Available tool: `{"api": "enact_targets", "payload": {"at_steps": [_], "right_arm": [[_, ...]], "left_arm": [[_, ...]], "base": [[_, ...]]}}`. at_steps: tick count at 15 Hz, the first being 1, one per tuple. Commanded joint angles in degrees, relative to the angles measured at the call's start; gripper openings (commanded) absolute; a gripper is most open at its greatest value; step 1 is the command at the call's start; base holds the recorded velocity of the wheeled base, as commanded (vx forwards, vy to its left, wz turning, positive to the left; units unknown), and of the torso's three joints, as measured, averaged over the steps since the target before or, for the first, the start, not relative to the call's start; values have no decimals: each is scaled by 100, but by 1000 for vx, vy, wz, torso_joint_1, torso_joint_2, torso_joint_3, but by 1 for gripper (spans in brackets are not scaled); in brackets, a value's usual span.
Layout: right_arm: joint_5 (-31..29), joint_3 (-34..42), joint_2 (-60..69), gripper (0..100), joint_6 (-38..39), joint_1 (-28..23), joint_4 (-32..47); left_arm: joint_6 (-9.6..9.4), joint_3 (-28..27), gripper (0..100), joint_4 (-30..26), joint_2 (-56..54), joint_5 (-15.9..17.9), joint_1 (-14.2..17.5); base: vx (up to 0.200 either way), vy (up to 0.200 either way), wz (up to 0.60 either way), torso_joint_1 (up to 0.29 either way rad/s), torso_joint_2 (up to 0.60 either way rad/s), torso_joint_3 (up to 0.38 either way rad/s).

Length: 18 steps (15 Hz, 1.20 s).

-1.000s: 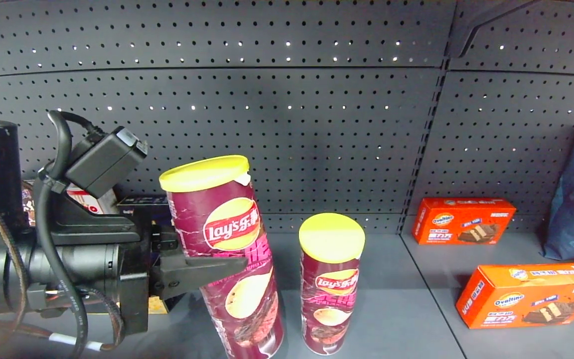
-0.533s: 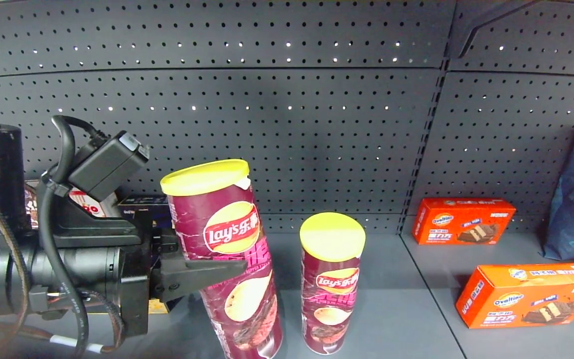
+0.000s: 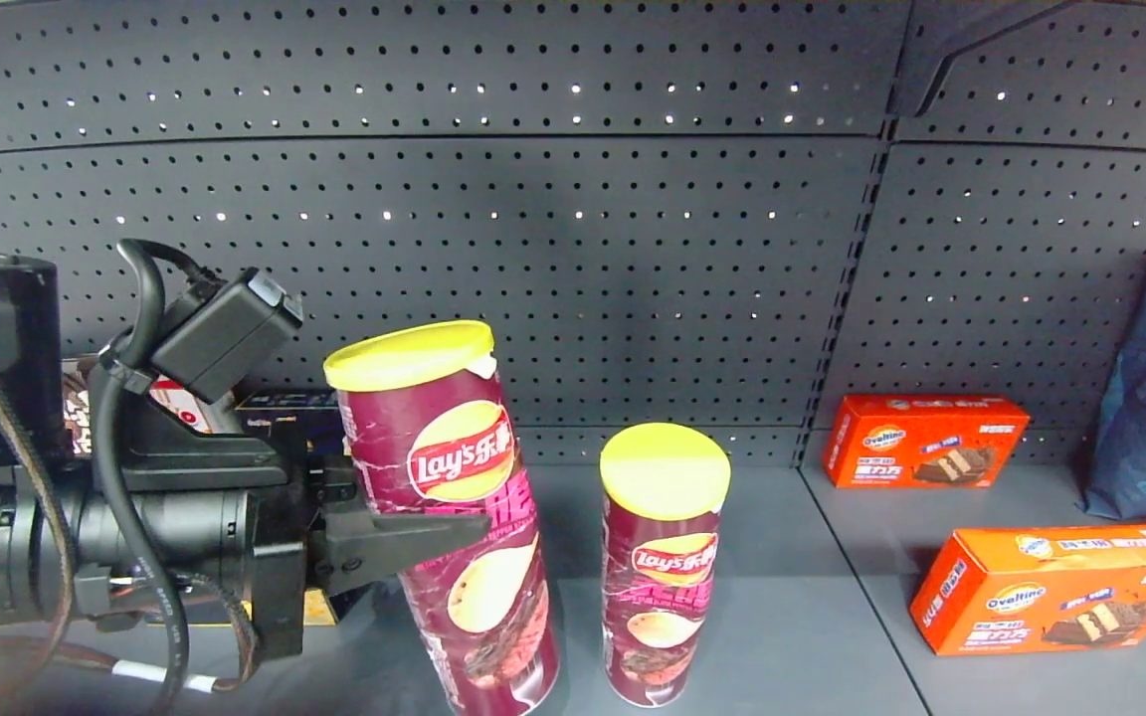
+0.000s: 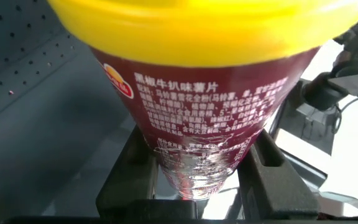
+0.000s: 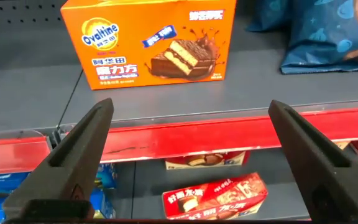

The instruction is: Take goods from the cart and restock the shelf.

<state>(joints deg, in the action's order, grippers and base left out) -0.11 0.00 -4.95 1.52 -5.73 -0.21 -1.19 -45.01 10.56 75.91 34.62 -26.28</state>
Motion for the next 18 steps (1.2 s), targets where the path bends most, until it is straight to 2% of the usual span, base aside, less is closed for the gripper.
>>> {"api": "enact_targets", "payload": {"at_steps": [1, 3, 5, 7, 8, 9, 10, 11, 12, 13, 14, 15, 16, 17, 18], "right_arm": [[2, 0, -32, 100, -3, 2, -6], [2, 0, -41, 100, -3, 2, -6], [2, 0, -32, 100, -3, 2, -6], [2, 0, -32, 100, -3, 2, -6], [2, 0, -32, 100, -3, 2, -6], [2, 0, -32, 100, -3, 2, -6], [2, 0, -32, 100, -3, 2, -6], [2, 0, -32, 100, -3, 2, -6], [2, 0, -32, 100, -3, 2, -6], [2, 0, -32, 100, -3, 2, -6], [2, 0, -32, 100, -3, 2, -6], [2, 0, -32, 100, -3, 2, -6], [2, 0, -32, 100, -3, 2, -6], [2, 0, -32, 100, -3, 2, -6], [2, 0, -32, 100, -3, 2, -6]], "left_arm": [[5, 1, 0, 104, 99, 1, 27], [-74, 27, 0, 1159, 618, -17, 457], [-100, -43, 0, 2073, 1093, -43, 528], [-118, -263, 0, 2214, 1312, -8, 563], [-179, -412, 0, 2214, 1497, -8, 528], [-338, -518, 0, 2214, 1778, 89, 589], [-338, -579, 0, 2196, 1857, 317, 589], [-461, -650, 0, 2179, 1954, 352, 528], [-795, -773, 0, 2029, 2112, 344, 572], [-900, -869, 0, 1853, 2130, 344, 607], [-1014, -1159, 0, 1291, 2147, 387, 668], [-1129, -1766, 0, 359, 2226, 431, 712], [-1199, -1986, 0, 17, 2305, 458, 712], [-1427, -2302, 0, -370, 2393, 528, 774], [-1638, -2495, 0, -476, 2543, 678, 765]], "base": [[0, 0, 0, 0, 0, 0], [0, 0, 0, 0, 0, 0], [0, 0, 0, 0, 0, 0], [0, 0, 0, 0, 0, 0], [0, 0, 0, 0, 0, 0], [0, 0, 0, 0, 0, 0], [0, 0, 0, 0, 0, 0], [0, 0, 0, 0, 0, 0], [0, 0, 0, 0, 0, 0], [0, 0, 0, 0, 0, 0], [0, 0, 0, 0, 0, 0], [0, 0, 0, 0, 0, 0], [0, 0, 0, 0, 0, 0], [0, 0, 0, 0, 0, 0], [0, 0, 0, 0, 0, 0]]}}
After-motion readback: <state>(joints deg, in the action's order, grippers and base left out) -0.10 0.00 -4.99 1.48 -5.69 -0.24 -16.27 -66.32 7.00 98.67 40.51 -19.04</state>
